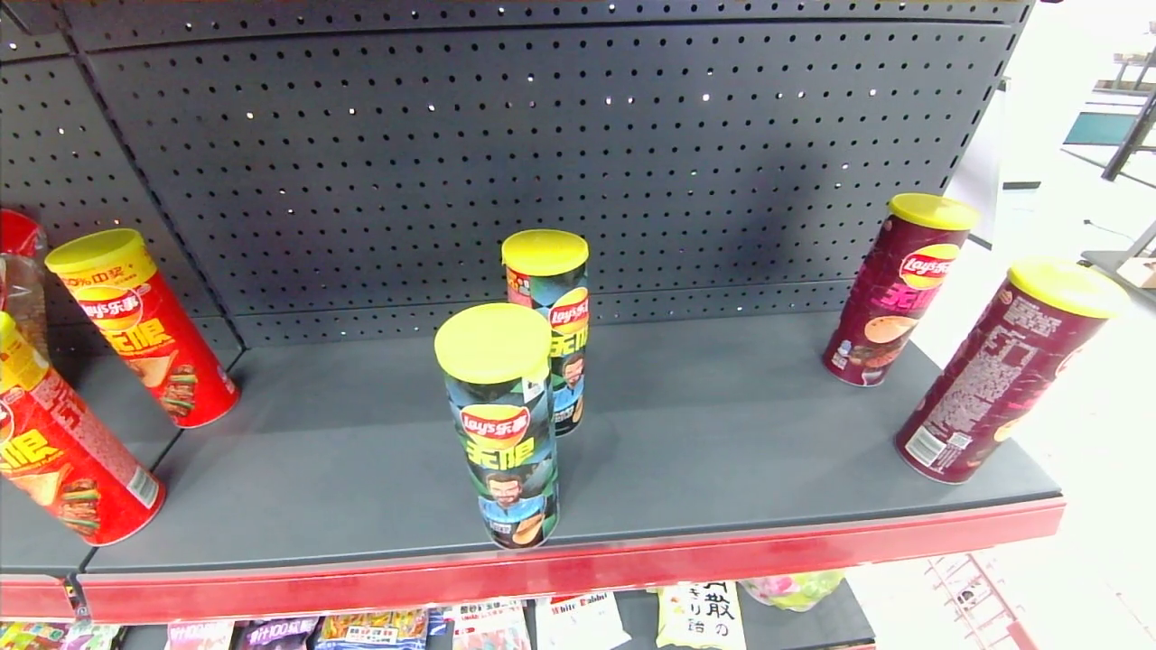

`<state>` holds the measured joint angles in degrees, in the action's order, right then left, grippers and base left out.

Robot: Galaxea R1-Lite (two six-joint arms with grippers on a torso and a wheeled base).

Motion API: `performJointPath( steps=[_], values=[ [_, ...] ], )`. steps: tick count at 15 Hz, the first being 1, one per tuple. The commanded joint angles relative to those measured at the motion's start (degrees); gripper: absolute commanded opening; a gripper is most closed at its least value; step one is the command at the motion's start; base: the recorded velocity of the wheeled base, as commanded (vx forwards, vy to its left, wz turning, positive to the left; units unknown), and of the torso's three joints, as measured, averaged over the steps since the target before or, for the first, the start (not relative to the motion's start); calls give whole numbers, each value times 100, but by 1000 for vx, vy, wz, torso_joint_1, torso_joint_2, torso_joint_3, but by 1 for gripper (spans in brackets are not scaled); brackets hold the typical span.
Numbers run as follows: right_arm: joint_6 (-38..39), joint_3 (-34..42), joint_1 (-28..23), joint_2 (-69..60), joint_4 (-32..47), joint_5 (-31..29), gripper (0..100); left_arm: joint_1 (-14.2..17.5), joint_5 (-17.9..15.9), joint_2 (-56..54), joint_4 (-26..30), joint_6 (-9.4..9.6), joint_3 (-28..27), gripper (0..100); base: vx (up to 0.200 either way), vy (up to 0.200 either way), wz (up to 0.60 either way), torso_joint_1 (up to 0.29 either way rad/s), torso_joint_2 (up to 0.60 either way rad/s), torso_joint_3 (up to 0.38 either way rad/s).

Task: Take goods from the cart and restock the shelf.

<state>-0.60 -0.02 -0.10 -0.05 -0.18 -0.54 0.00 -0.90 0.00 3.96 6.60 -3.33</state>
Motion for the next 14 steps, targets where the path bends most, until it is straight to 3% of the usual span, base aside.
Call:
performJointPath(
  steps=[1, 14],
  values=[
    [-2, 2, 1, 5, 1, 1, 100, 0, 2, 9, 8, 0, -1, 100, 0, 0, 0, 0, 0, 0],
    [7, 2, 1, 5, 1, 1, 100, 0, -6, 9, -1, 0, -1, 100, 0, 0, 46, 0, 0, 0]
  ],
)
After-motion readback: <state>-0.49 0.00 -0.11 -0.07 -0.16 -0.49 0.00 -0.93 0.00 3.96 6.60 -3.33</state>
